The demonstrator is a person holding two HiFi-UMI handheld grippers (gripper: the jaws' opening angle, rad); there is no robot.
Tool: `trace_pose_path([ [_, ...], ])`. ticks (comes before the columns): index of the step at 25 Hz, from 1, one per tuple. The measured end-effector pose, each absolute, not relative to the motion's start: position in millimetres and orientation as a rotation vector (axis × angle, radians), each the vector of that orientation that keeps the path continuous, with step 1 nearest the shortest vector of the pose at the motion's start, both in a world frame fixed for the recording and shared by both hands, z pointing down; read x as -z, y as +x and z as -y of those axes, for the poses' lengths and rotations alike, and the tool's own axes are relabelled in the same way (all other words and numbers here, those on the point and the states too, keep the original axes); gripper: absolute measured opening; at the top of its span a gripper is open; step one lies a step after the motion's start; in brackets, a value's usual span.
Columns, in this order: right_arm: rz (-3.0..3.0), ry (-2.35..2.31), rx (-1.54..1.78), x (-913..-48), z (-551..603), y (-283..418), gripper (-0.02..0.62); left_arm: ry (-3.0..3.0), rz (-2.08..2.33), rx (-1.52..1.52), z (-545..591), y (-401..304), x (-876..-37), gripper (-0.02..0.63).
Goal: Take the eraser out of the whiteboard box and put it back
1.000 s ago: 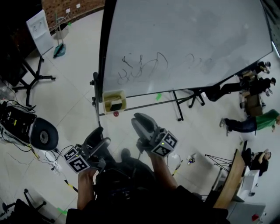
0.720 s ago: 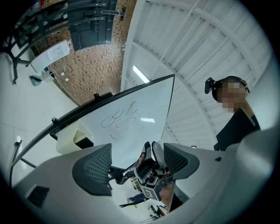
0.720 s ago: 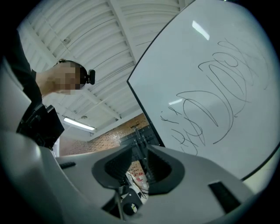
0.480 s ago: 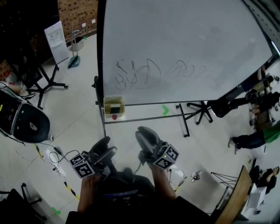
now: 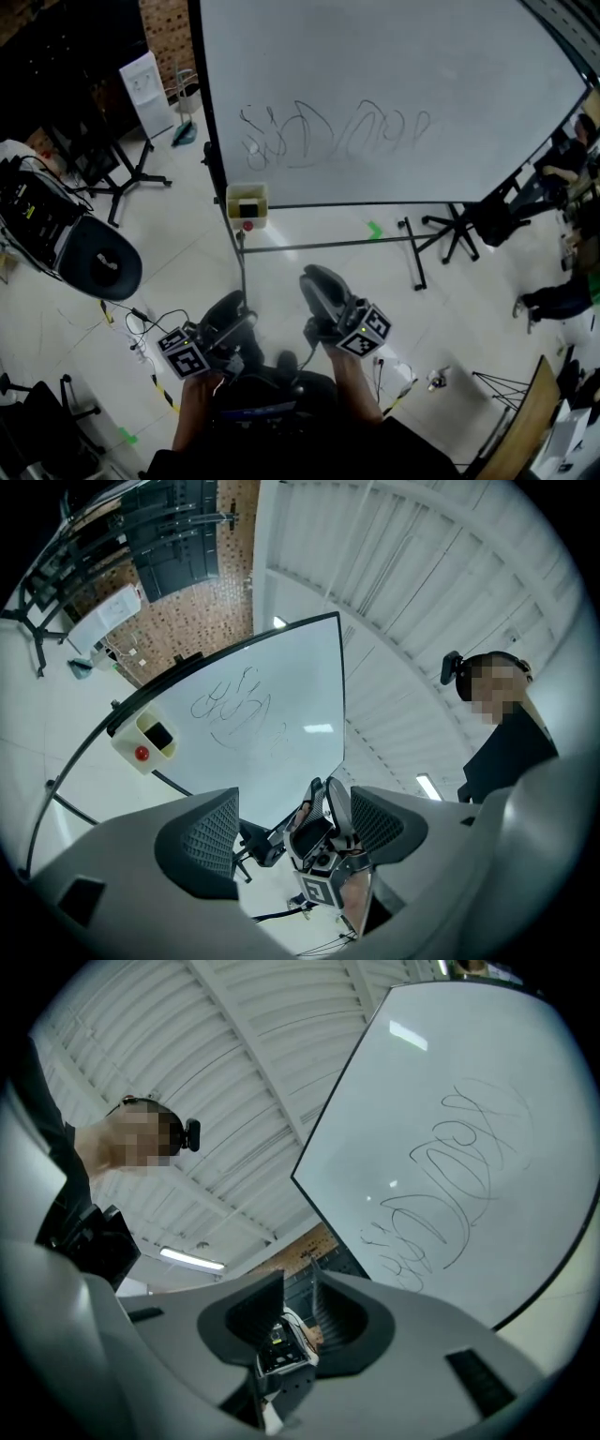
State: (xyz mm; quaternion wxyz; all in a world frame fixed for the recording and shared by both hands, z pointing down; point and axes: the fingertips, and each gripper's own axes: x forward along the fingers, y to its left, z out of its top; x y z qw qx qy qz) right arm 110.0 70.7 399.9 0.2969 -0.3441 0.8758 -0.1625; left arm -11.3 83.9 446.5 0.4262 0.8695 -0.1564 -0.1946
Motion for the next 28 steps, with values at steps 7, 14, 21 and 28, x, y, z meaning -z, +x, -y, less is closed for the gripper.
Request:
trace_pose_path([
  [7, -2.339, -0.844, 0.476, -406, -104, 115, 0.118, 2.169, 0.465, 0.464, -121, -7, -452, 0.367],
  [14, -2.291, -0.831, 0.476, -405, -122, 127, 0.118, 2.231, 0.488, 0.404, -127, 0, -439, 0.367],
  [21, -2.261, -0.872, 0.423, -395, -131, 128, 0.123, 2.249, 0.383, 0.413, -135, 1, -431, 0.367],
  [28, -2.308, -0.861, 0.420, -383, -145, 70, 0.152, 2.229, 0.373, 0.453, -150, -53, -422, 0.367],
])
